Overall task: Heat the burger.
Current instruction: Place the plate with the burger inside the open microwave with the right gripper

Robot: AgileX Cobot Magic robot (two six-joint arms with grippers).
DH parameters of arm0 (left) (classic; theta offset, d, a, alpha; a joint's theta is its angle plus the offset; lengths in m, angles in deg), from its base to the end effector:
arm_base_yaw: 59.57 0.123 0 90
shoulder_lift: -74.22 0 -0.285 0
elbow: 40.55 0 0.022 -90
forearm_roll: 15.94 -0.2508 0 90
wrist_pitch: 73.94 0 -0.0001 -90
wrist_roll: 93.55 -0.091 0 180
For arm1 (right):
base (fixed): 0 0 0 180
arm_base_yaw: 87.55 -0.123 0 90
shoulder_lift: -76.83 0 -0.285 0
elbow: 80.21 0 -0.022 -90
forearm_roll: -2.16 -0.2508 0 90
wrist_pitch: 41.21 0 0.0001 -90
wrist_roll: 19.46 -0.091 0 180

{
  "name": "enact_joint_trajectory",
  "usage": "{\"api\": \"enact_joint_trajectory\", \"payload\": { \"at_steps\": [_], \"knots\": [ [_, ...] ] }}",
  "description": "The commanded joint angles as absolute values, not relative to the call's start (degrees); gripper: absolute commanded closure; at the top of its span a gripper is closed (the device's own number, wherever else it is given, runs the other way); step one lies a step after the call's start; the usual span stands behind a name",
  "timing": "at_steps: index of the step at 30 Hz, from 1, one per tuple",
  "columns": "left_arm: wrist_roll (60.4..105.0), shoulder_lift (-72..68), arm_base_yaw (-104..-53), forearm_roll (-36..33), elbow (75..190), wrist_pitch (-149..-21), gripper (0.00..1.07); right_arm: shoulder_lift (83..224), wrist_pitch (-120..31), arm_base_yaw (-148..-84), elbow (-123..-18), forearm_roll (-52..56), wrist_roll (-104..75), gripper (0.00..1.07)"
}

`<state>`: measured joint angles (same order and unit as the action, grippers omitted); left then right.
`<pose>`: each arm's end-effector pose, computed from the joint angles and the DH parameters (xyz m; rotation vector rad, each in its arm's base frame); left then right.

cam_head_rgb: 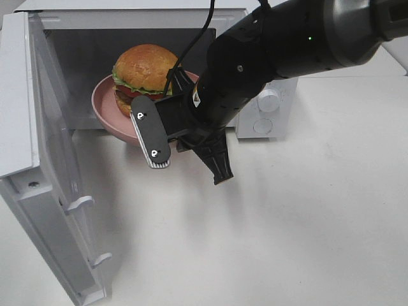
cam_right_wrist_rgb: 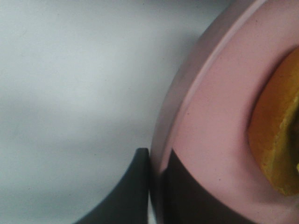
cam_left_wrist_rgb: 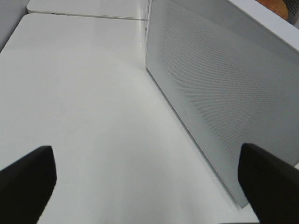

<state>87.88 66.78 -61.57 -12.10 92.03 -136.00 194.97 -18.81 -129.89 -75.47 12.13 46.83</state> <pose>-0.0094 -0.0051 0.2811 0.0152 2.0408 -0.1176 0.3064 0.2710 0.1822 -2.1761 1.3422 -0.3113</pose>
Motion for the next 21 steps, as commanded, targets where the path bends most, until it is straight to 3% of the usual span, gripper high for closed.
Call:
{"api": "enact_joint_trajectory", "payload": {
  "at_steps": [1, 21],
  "knots": [
    [87.94, 67.58, -61.57, -11.59, 91.91, -135.19, 0.09, 195.26, -21.79, -129.95, -77.82, 13.28, 45.52, 1.07],
    [87.94, 67.58, -61.57, -11.59, 91.91, -135.19, 0.09, 207.98, -15.49, -129.95, -95.01, 17.80, 37.21, 1.07]
  ]
}}
